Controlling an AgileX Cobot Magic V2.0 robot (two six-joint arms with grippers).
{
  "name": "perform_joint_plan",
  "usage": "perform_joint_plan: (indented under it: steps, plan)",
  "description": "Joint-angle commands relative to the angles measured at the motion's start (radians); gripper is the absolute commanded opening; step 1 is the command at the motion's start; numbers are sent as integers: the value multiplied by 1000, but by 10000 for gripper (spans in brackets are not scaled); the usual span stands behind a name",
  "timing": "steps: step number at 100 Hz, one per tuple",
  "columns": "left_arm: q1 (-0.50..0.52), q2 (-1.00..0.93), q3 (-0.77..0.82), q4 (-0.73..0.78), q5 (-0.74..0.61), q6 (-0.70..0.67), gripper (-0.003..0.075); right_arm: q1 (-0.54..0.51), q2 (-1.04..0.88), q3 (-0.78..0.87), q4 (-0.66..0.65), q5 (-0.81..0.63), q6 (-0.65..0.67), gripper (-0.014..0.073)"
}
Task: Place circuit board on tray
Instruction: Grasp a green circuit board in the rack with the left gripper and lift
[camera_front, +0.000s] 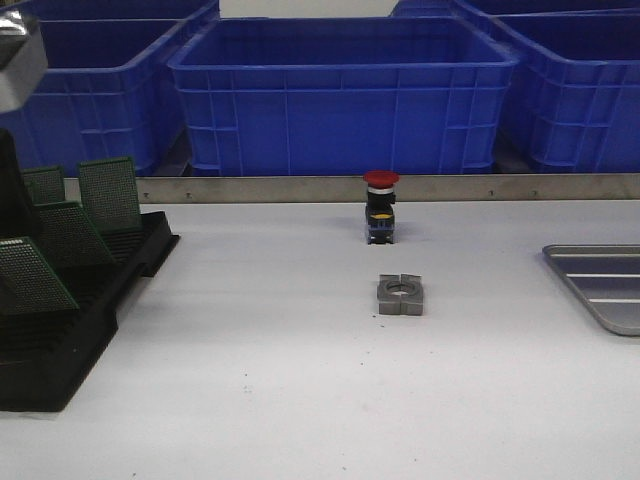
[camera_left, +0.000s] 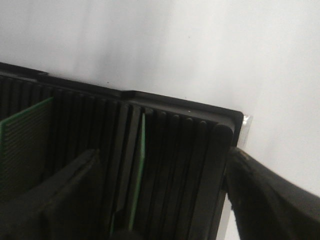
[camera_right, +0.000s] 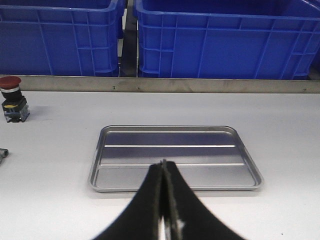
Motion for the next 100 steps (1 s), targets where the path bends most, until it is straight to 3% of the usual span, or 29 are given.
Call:
perform_joint_plan:
  steps: [1, 10, 27, 44, 66, 100]
  plan:
    - [-8, 8, -28, -28, -26, -1, 449, 1, -19, 1, -2, -80, -4, -59]
    - [-8, 29, -28, -26, -24, -3, 344, 1, -19, 1, -2, -80, -4, -59]
    - [-8, 31, -32, -22, -21, -3, -15, 1, -19, 1, -2, -80, -4, -59]
    - [-8, 5, -78, -19, 20, -3, -17, 1, -19, 1, -2, -80, -4, -59]
    - [-10, -66, -175, -39, 227, -3, -17, 1, -19, 1, -2, -80, -4, -59]
    - [-35, -86, -232, -513, 399, -3, -17, 1, -19, 1, -3, -80, -5, -59]
